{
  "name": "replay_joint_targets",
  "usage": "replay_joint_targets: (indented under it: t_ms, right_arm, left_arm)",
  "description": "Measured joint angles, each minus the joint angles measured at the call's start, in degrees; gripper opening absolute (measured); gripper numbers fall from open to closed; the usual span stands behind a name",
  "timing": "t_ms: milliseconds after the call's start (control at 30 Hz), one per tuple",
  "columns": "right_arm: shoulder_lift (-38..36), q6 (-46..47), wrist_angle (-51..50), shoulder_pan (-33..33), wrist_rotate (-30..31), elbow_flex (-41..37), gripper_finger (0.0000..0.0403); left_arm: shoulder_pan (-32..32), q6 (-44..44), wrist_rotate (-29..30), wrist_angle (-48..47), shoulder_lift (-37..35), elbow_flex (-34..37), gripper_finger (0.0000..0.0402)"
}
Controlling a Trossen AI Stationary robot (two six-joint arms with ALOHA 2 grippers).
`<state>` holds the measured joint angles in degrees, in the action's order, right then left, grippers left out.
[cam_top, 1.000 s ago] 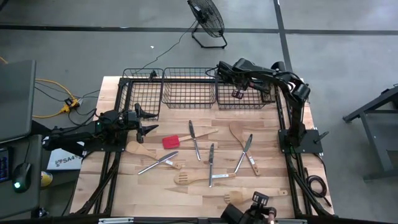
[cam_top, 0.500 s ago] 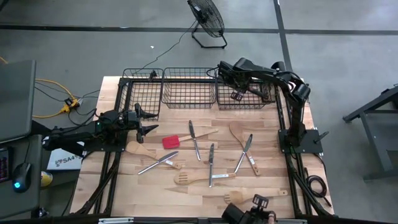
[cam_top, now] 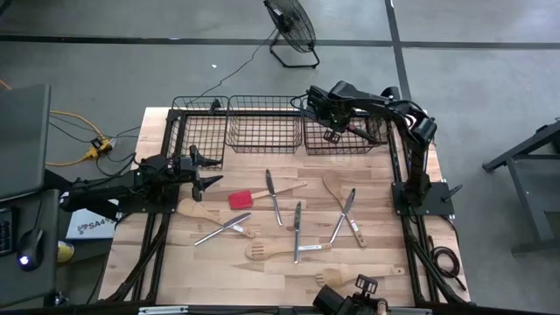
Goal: Pick & Place Kitchen Items
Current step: Put the black silicone spatula into the right wire basket
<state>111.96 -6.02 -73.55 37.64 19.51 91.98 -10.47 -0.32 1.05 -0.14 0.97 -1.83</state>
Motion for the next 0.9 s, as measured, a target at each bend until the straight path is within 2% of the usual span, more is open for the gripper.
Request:
replay_joint_targets:
  t_ms: [633, 900]
  right_arm:
    - [-2.0, 2.4, -3.9, 0.0, 4.6, 0.0, 0.0173]
    - [-7.2, 3.7, -3.9, 0.3, 0.7, 0.1, 0.0181]
  left_arm:
    - [0.0, 0.0, 0.0, 0.0, 0.0, 0.0, 0.0235]
    - [0.0, 0.0, 0.0, 0.0, 0.0, 0.0, 0.0235]
